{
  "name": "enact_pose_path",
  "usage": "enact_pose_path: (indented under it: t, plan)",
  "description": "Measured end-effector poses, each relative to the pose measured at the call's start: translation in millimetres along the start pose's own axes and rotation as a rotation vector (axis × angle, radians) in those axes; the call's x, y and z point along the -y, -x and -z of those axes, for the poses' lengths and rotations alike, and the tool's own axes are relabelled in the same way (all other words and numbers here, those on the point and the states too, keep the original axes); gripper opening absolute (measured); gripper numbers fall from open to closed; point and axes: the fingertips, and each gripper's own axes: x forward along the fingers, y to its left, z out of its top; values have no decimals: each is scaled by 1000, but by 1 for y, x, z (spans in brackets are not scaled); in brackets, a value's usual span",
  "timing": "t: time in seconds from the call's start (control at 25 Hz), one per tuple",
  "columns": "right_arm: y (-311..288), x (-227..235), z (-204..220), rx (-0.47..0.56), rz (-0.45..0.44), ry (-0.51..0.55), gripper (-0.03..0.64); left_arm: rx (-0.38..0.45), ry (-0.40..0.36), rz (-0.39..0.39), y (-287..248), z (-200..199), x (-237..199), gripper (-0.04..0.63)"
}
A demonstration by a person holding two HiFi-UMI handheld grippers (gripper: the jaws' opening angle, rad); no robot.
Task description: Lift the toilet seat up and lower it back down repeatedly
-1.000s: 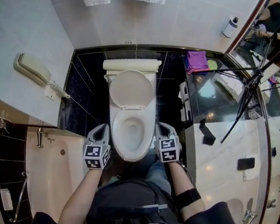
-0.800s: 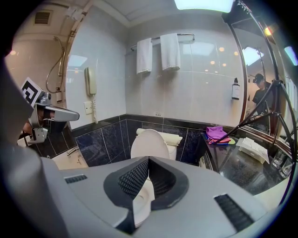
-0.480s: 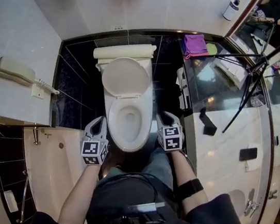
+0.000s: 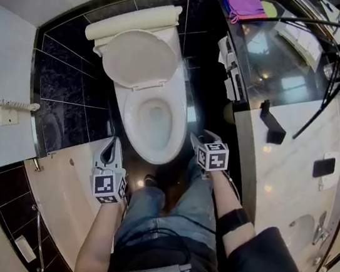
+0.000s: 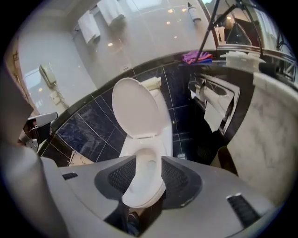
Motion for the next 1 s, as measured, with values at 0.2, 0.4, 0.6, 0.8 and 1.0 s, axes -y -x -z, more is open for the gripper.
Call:
enact_pose_path:
  t: [0.2,0.4,0.6,0.8,1.0]
  plan:
    - [-57,8,62,-65,-16,-71,190,-49,26,-2,-24,58,0,-2]
    - [-105,24,108,-97,-30,-136,190,-73,34,7,-46,101,8,-2]
    - [-140,46,143,-83,-68,-289,190,-82,28,17,-66,129,16,-2]
    - [-173,53,174,-94,-115,-359,190,-91,14,35,-79,151,26,-2]
    - [-202,52,193,-99,-137,-432,190,-118,7,41,-86,174,31,-2]
